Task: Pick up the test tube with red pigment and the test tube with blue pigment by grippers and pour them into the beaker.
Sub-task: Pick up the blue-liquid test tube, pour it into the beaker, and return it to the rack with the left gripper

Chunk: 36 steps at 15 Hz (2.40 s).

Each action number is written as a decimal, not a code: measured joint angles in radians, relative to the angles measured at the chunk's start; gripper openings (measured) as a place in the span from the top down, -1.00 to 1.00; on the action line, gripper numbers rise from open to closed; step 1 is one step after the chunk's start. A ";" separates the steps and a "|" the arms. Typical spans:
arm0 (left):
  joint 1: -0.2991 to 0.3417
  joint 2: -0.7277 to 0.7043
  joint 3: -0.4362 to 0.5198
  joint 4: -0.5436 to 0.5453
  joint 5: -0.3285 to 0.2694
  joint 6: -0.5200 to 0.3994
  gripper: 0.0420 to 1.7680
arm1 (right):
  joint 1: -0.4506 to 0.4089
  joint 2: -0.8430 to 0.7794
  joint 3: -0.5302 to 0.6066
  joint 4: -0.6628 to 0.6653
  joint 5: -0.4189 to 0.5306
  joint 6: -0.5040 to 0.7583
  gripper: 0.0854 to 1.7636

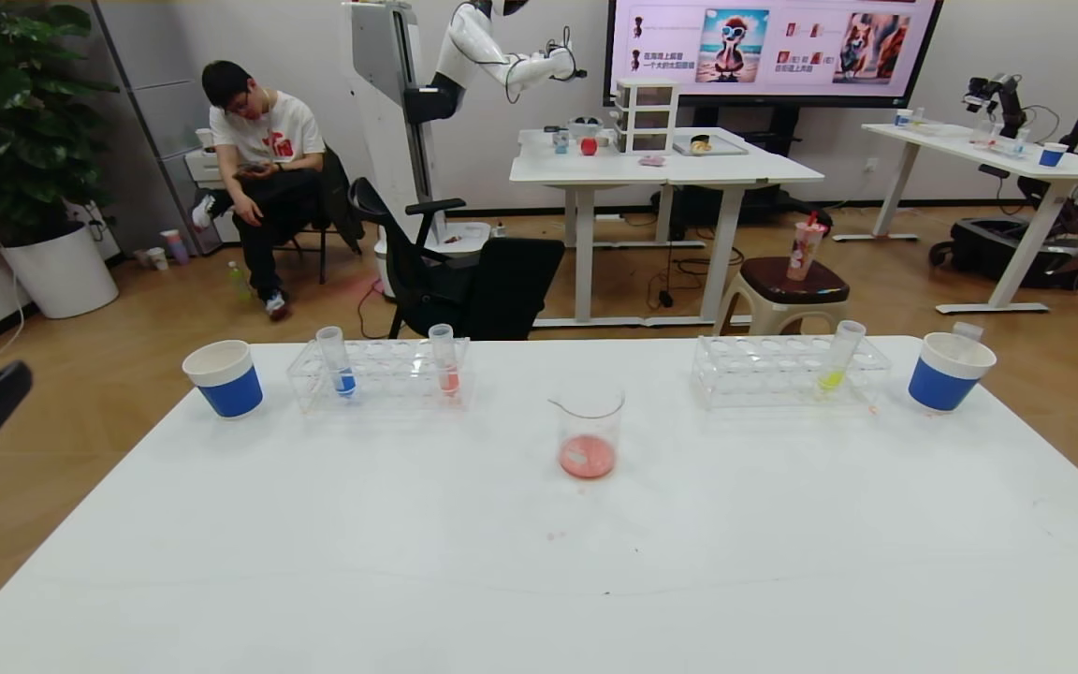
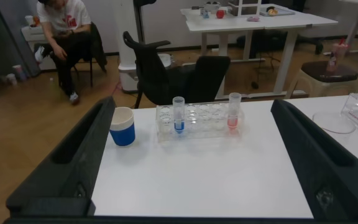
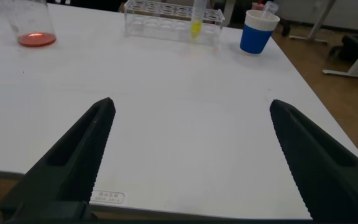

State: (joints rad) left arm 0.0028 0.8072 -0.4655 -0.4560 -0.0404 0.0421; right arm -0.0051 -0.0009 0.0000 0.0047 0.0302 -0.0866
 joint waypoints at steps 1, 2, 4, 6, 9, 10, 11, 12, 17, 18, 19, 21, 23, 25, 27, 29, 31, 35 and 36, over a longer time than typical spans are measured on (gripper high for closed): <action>0.001 0.095 -0.004 -0.076 0.000 -0.002 -0.98 | 0.000 0.000 0.000 0.000 0.000 0.000 -0.97; 0.002 0.190 -0.007 -0.153 0.000 -0.008 -0.98 | 0.000 0.000 0.000 0.000 0.000 0.000 -0.97; 0.008 0.393 -0.010 -0.327 0.000 -0.026 -0.98 | 0.000 0.000 0.000 0.000 0.000 0.000 -0.97; 0.012 0.579 -0.013 -0.488 0.001 -0.042 -0.98 | 0.000 0.000 0.000 0.000 0.000 0.000 -0.97; 0.017 0.851 -0.017 -0.756 0.008 -0.053 -0.98 | 0.000 0.000 0.000 0.000 0.000 0.000 -0.97; 0.018 0.934 -0.019 -0.844 0.012 -0.055 -0.98 | 0.000 0.000 0.000 0.000 0.000 0.000 -0.97; 0.019 1.006 -0.022 -0.926 0.016 -0.056 -0.98 | 0.000 0.000 0.000 0.000 0.000 0.000 -0.97; 0.018 1.083 -0.029 -0.993 0.019 -0.056 -0.98 | 0.000 0.000 0.000 0.000 0.000 0.000 -0.97; 0.007 1.300 -0.098 -1.054 0.020 -0.051 -0.98 | 0.000 0.000 0.000 0.000 0.000 0.000 -0.97; 0.007 1.323 -0.116 -1.054 0.020 -0.051 -0.98 | 0.000 0.000 0.000 0.000 0.000 0.000 -0.97; 0.006 1.341 -0.137 -1.054 0.022 -0.052 -0.98 | 0.000 0.000 0.000 0.000 0.000 0.000 -0.97; 0.006 1.368 -0.180 -1.053 0.023 -0.054 -0.98 | 0.000 0.000 0.000 0.000 0.000 0.000 -0.97; 0.006 1.397 -0.233 -1.043 0.024 -0.054 -0.98 | 0.000 0.000 0.000 0.000 0.000 0.000 -0.97; 0.006 1.432 -0.298 -1.029 0.031 -0.053 -0.98 | 0.000 0.000 0.000 0.000 0.000 0.000 -0.97; 0.007 1.471 -0.369 -1.014 0.044 -0.053 -0.98 | 0.000 0.000 0.000 0.000 0.000 0.000 -0.97; 0.007 1.506 -0.424 -0.997 0.048 -0.053 -0.98 | 0.000 0.000 0.000 0.000 0.000 0.000 -0.97; 0.004 1.529 -0.451 -0.995 0.049 -0.053 -0.98 | 0.000 0.000 0.000 0.000 0.000 0.000 -0.97; 0.002 1.550 -0.469 -0.999 0.049 -0.055 -0.12 | 0.000 0.000 0.000 0.000 0.000 0.000 -0.97; 0.000 1.552 -0.470 -1.003 0.046 -0.056 0.40 | 0.000 0.000 0.000 0.000 0.000 0.000 -0.97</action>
State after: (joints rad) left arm 0.0032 2.3591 -0.9357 -1.4589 0.0053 -0.0143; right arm -0.0051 -0.0009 0.0000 0.0047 0.0302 -0.0866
